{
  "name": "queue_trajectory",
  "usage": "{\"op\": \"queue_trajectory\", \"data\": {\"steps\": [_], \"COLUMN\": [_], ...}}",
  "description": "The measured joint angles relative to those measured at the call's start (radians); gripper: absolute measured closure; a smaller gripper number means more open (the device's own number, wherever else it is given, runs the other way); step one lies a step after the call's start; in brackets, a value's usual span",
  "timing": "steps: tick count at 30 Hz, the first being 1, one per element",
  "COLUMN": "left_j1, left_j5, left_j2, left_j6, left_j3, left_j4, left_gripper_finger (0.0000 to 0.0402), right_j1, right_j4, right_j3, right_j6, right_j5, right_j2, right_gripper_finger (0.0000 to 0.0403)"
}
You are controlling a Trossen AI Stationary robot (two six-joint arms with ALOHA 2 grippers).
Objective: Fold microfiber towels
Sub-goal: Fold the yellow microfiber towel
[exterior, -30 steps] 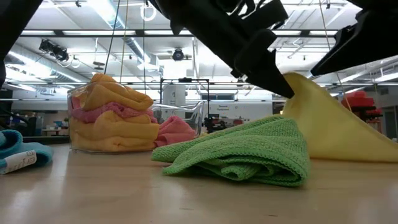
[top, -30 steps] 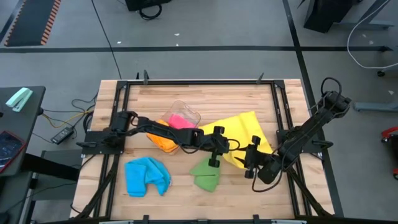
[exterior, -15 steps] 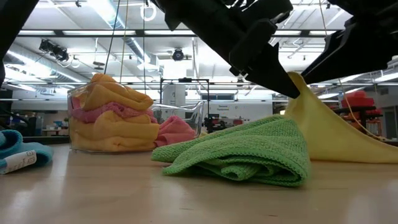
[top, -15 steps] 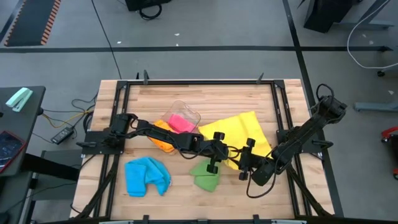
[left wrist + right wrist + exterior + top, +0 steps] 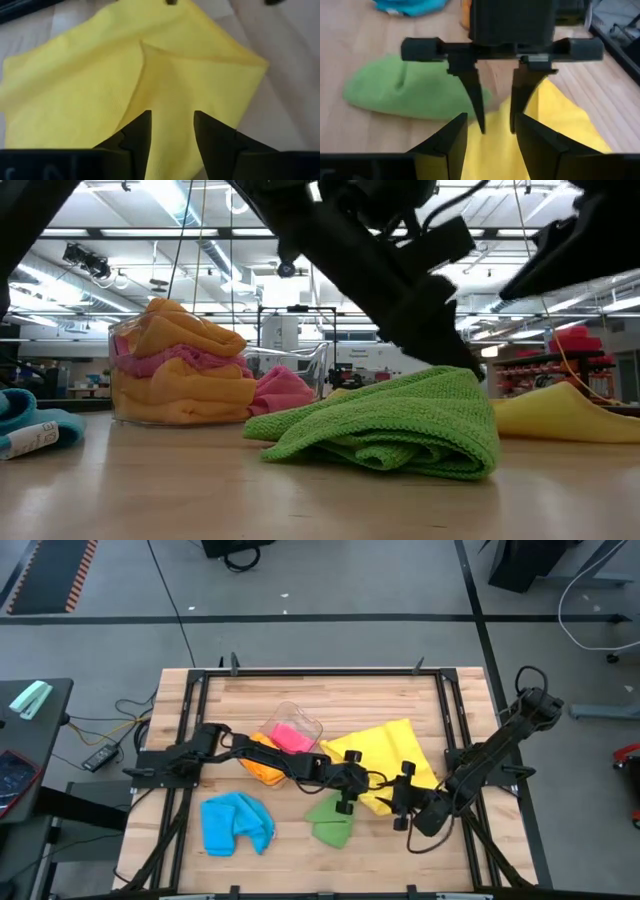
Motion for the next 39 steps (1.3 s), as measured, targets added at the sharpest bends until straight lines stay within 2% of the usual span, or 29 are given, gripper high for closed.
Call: {"op": "queue_trajectory", "data": {"steps": [6,9,14,18,23,26,34,39], "left_j1": [0.002,0.002,-0.011,-0.023,-0.033,-0.032,-0.027,-0.023], "left_j5": [0.002,0.0,-0.001,0.0,0.0,0.0,-0.002,-0.009], "left_j2": [-0.024,-0.054,-0.092,-0.107,-0.107,-0.107,-0.107,-0.124], "left_j6": [0.001,0.001,-0.015,-0.026,-0.025,-0.025,-0.025,0.008], "left_j3": [0.002,0.002,0.002,0.003,0.002,0.002,0.002,0.003], "left_j4": [-0.073,-0.135,-0.242,-0.276,-0.284,-0.291,-0.294,-0.319], "left_gripper_finger": [0.0249,0.0259,0.0275,0.0284,0.0291,0.0291,0.029,0.0298], "right_j1": [-0.051,-0.091,-0.206,-0.286,-0.325,-0.324,-0.324,-0.303], "right_j4": [-0.253,-0.314,-0.266,-0.203,-0.167,-0.153,-0.155,-0.218], "right_j3": [-0.001,-0.021,-0.074,-0.106,-0.118,-0.118,-0.118,-0.078], "right_j6": [0.198,0.272,0.257,0.21,0.189,0.187,0.181,0.178], "right_j5": [-0.067,-0.111,-0.317,-0.413,-0.499,-0.526,-0.533,-0.55], "right_j2": [0.01,0.002,0.003,0.002,0.002,0.002,0.002,-0.019], "right_gripper_finger": [0.023,0.023,0.023,0.023,0.0237,0.0262,0.0382,0.0396]}}
